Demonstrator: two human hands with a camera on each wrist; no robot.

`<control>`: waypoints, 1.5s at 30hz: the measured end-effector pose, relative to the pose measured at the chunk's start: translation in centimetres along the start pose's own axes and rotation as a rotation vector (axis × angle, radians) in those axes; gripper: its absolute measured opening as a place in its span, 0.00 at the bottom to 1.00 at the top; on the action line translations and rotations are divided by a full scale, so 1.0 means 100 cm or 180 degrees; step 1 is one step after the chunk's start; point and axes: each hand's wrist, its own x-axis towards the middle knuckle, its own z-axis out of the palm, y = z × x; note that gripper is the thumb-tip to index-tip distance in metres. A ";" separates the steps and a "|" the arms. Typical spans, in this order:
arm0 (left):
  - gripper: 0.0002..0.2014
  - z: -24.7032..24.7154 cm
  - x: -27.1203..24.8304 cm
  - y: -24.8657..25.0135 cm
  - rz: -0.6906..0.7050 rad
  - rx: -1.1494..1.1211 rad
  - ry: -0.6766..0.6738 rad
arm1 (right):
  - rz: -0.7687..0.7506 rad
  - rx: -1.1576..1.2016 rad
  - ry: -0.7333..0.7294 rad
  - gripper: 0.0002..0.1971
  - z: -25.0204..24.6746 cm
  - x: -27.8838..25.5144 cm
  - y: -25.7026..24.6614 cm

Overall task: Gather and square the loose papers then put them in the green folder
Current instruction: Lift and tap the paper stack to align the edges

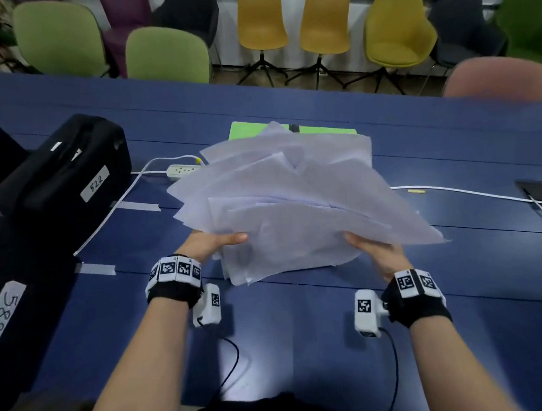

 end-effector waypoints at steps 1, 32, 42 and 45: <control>0.30 -0.001 -0.001 0.001 -0.0031 0.0101 -0.0052 | -0.0120 0.0006 -0.0025 0.38 -0.001 -0.001 -0.004; 0.25 0.016 0.010 -0.028 0.0740 -0.0686 0.0047 | 0.0087 -0.0238 -0.0088 0.28 0.002 0.000 -0.002; 0.32 0.049 0.023 -0.003 0.1075 -0.0835 0.0014 | -0.0308 0.0242 0.0457 0.22 0.028 0.006 0.000; 0.27 0.045 0.017 0.016 0.1372 -0.1109 0.0189 | -0.0393 0.0346 0.0537 0.20 0.033 0.002 -0.015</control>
